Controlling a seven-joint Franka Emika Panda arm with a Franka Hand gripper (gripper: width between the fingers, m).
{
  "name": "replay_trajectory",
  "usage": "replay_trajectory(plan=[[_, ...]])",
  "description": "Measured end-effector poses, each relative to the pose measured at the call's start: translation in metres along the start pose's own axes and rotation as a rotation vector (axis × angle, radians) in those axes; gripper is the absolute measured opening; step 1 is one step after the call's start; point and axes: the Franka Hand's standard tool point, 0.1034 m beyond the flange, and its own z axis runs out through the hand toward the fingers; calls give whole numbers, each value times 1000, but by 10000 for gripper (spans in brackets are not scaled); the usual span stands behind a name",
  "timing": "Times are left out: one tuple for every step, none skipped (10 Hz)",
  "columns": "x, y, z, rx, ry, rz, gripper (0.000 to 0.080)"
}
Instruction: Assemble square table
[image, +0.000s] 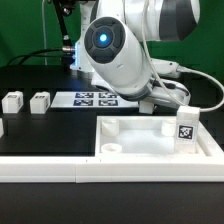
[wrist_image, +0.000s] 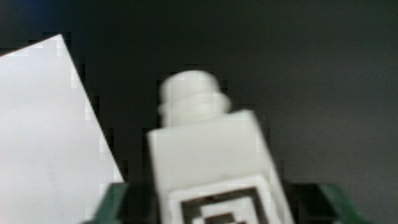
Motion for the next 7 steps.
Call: replay_trajectory(plan=[[0,0,0,0,0,0,284],[0,0,0,0,0,0,284],[0,0,0,0,0,0,284],[0,0,0,0,0,0,284],[0,0,0,1,0,0,284],[-4,2,-11,-18,-11,-7,284],[-14,-1,-53,-37,19,-47,285]])
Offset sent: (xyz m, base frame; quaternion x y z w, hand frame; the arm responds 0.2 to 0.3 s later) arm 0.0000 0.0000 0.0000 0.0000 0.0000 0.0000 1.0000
